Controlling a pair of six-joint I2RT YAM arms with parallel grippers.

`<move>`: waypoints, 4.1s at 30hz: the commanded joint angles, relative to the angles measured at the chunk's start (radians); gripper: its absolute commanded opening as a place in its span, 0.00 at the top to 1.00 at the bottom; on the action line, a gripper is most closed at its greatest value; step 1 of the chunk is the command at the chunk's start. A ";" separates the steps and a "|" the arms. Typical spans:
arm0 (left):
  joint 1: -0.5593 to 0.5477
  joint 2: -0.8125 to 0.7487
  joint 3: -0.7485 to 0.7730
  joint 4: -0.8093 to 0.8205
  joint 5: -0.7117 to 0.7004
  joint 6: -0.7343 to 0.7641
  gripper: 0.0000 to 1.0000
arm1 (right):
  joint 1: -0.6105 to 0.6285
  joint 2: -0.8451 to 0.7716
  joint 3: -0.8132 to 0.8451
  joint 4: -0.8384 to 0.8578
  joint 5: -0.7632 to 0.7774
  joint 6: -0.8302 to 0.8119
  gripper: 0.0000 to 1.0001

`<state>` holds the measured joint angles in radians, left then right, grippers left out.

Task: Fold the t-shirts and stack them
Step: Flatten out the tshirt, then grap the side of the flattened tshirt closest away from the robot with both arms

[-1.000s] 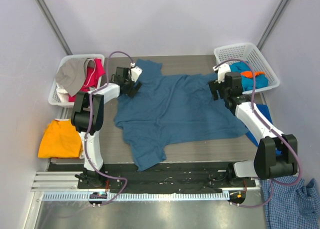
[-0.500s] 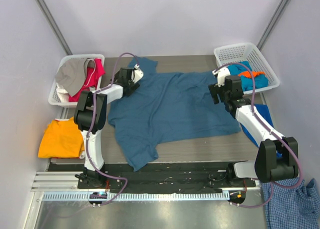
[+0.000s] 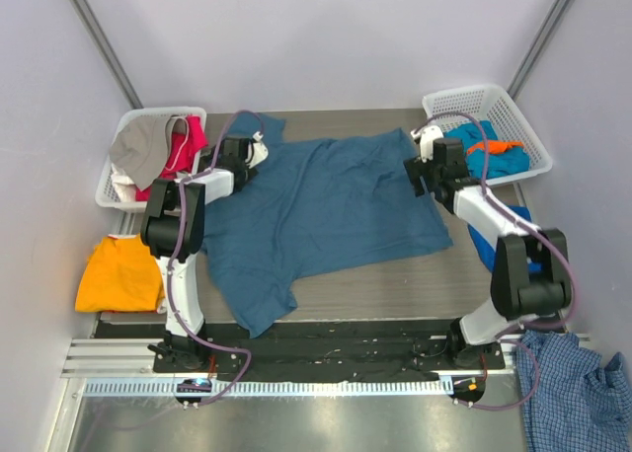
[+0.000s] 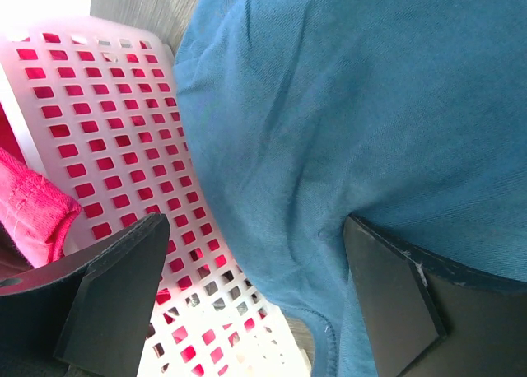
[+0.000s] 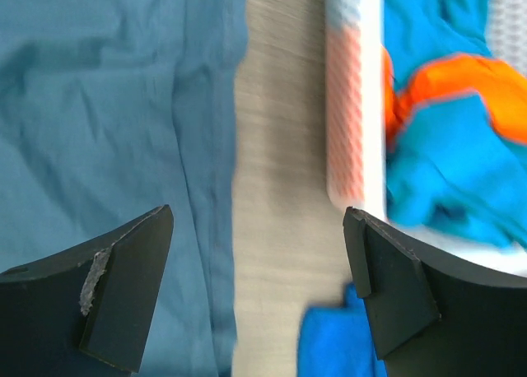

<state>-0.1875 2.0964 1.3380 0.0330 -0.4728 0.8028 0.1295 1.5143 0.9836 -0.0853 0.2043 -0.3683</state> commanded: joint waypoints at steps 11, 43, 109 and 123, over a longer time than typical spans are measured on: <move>-0.030 0.059 0.044 -0.116 -0.013 -0.024 0.07 | 0.025 0.587 0.654 0.019 -0.069 0.075 0.09; -0.061 0.074 -0.020 -0.047 -0.052 0.032 0.07 | -0.040 0.753 0.601 0.128 0.101 -0.184 0.09; -0.550 -0.924 -0.399 -0.867 0.362 -0.224 0.10 | 0.062 -0.233 -0.068 -0.591 0.006 -0.374 0.12; -0.929 -0.862 -0.485 -0.826 0.402 -0.349 0.16 | 0.099 -0.209 -0.169 -0.536 0.032 -0.330 0.17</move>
<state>-1.0679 1.2102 0.8803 -0.8349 -0.0872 0.4911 0.2150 1.2972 0.8230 -0.6609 0.1970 -0.7132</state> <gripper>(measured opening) 0.844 0.836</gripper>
